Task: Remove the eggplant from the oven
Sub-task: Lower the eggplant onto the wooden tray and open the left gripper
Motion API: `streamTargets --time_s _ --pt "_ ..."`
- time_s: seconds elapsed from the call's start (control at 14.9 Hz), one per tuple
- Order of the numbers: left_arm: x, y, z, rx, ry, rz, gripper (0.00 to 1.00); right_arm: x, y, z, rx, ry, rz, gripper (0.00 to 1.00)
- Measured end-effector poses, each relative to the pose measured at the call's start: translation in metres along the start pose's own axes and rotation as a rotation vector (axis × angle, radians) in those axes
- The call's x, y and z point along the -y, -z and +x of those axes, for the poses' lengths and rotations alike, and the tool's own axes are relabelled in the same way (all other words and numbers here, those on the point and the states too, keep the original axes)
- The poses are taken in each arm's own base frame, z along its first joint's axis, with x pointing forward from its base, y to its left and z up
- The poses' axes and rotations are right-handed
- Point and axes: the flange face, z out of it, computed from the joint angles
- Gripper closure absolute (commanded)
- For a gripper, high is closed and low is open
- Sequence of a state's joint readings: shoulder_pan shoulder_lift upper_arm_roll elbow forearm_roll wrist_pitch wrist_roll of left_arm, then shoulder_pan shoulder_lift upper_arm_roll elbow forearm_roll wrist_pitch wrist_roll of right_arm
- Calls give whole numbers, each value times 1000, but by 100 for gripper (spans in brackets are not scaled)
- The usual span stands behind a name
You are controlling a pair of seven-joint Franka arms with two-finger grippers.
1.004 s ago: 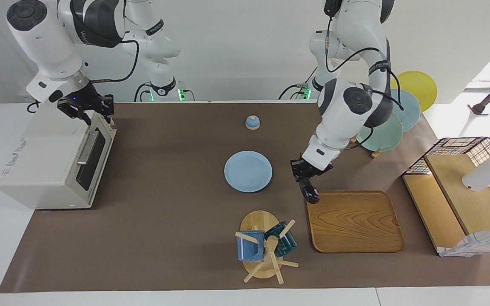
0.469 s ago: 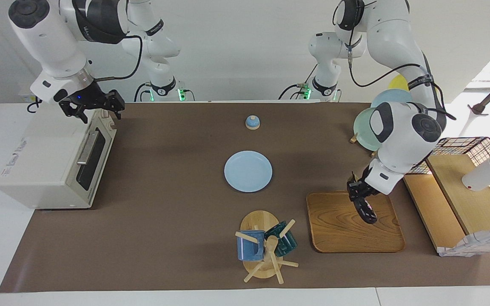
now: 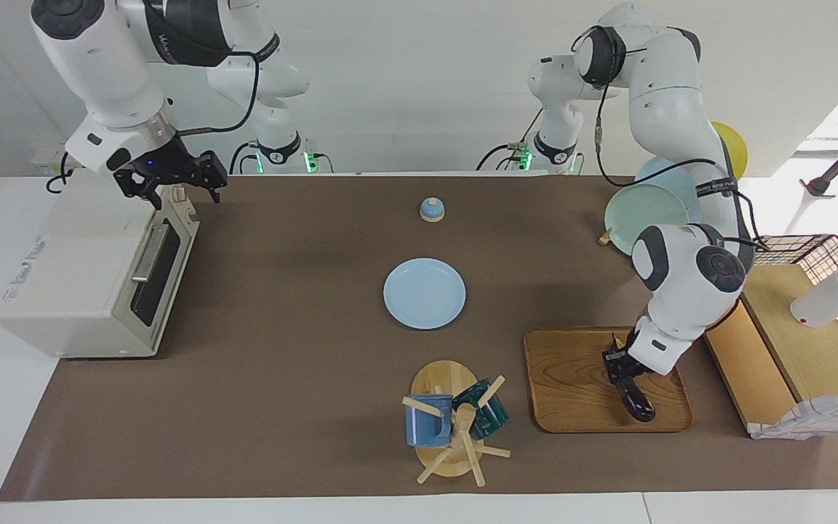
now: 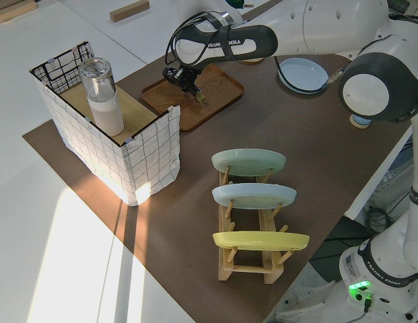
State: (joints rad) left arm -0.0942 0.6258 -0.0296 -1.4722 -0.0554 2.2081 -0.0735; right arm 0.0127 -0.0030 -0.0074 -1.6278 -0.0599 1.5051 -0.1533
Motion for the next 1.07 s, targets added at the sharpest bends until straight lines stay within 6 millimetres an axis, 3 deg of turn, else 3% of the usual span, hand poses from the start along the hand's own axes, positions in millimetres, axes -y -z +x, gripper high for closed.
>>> streamTargets --time_s 0.13,0.2,0.8,0.94,1.07 --pt "-1 -2 -1 0 -3 0 97 -2 1 0 -2 -5 0 0" --pt "-1 -3 -1 0 -10 0 1 0 2 0 -3 -11 0 0" --pt "-1 1 -1 5 -62 1 0 -3 4 -3 -6 -55 1 0" --pt "-3 10 0 -4 -64 -1 0 -10 2 -4 -2 -71 3 0" --pt "-3 31 -1 -4 -64 -1 0 -13 2 -5 -1 -76 4 0"
